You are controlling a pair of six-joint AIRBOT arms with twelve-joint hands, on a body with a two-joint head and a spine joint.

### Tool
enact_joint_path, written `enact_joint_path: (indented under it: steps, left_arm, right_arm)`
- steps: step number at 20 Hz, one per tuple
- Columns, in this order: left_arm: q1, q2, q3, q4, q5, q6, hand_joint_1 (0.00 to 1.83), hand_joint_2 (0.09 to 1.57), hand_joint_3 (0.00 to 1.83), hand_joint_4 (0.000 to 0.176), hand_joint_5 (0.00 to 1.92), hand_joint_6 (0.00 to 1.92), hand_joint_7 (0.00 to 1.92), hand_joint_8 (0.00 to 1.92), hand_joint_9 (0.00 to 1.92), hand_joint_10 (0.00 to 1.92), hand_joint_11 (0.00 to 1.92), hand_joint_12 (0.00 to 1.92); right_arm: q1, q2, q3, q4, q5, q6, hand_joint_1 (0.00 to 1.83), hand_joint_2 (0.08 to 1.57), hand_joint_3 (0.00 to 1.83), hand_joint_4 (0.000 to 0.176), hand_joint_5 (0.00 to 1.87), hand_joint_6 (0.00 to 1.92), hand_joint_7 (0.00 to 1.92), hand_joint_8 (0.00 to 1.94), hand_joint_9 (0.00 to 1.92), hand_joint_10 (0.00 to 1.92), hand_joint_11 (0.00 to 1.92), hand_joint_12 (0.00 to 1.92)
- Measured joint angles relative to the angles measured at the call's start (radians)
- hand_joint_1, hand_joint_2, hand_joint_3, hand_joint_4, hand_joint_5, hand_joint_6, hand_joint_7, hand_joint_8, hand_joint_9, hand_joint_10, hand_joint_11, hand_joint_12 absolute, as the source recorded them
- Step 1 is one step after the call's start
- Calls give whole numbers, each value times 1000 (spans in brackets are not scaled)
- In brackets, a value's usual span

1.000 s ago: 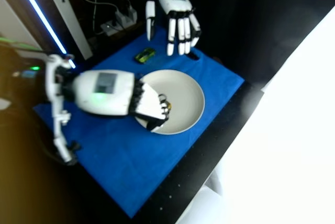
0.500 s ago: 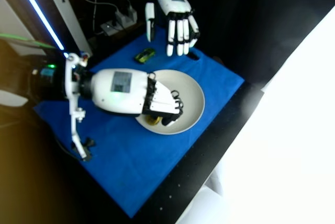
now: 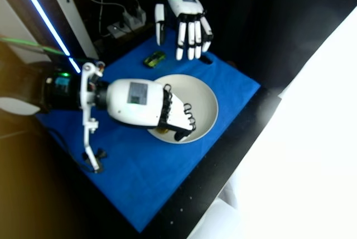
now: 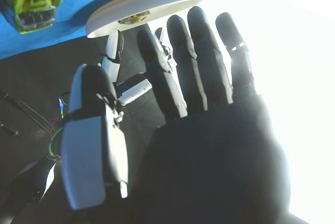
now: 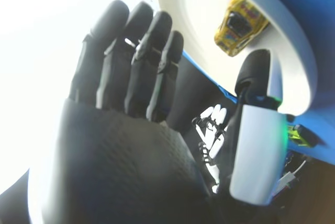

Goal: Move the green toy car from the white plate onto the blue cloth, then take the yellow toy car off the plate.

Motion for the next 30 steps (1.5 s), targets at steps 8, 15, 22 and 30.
enact_joint_path:
  steps: [8,15,22,30]
  left_arm:
    - [0,-4,0,0,0,-2,854,1266,0,176,676,1426,639,0,532,97,5,1209]
    - [0,-4,0,0,-6,-3,869,1257,1,176,692,1405,653,5,566,90,14,1263]
    - [0,-4,0,2,-8,-6,765,1333,6,176,563,1583,608,12,520,58,0,1316]
    - [0,-4,0,-1,-8,-7,775,1330,0,176,572,1573,620,9,526,100,0,1403]
  right_arm:
    - [0,-21,21,2,-16,0,1016,955,0,0,808,22,854,106,549,919,327,1613]
    - [0,-37,41,13,-31,0,1005,966,0,0,822,5,681,575,527,1051,352,1641]
    - [0,-54,53,15,-34,0,1025,980,1,0,833,14,706,421,482,942,251,1642]
    - [0,-62,56,15,-44,0,1022,981,0,0,853,1,646,639,454,1145,265,1779]
